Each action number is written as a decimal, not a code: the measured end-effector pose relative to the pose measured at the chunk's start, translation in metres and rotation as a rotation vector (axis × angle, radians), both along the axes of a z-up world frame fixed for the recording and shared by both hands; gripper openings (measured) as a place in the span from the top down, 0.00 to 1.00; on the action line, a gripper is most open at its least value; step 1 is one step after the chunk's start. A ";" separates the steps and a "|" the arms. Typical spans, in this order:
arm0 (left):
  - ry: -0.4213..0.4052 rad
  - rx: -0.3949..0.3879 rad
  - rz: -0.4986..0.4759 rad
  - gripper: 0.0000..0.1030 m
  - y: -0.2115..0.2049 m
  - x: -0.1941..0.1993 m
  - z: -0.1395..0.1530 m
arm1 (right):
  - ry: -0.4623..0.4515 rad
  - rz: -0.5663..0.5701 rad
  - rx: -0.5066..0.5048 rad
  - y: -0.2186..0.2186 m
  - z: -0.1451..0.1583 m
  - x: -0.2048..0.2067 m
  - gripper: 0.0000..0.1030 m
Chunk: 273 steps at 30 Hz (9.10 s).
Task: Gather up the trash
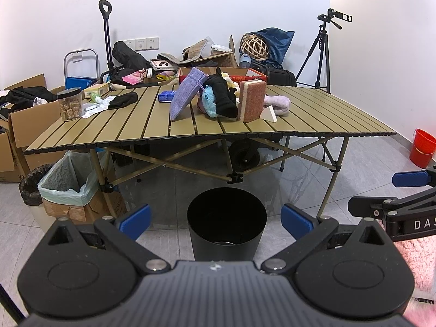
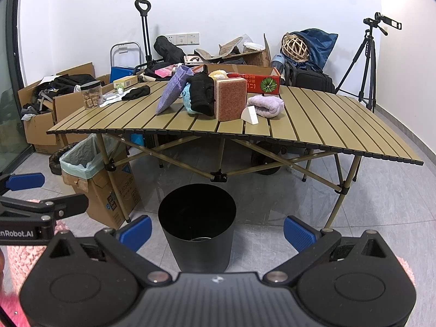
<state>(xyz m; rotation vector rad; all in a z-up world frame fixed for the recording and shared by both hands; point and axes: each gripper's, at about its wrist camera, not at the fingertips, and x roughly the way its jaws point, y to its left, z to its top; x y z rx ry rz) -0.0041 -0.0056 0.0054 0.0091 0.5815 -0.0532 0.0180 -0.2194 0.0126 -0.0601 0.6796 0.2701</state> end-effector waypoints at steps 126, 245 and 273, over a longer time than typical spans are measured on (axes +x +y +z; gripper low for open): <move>-0.030 -0.101 0.204 0.00 0.032 0.286 -0.034 | -0.129 -0.015 -0.059 0.030 -0.064 0.342 0.43; -0.226 -0.010 0.223 0.79 0.036 0.269 -0.024 | -0.311 -0.075 0.144 -0.012 -0.052 0.268 0.83; -0.081 0.027 0.123 0.85 0.022 0.167 -0.070 | -0.147 0.084 0.074 0.018 -0.096 0.182 0.83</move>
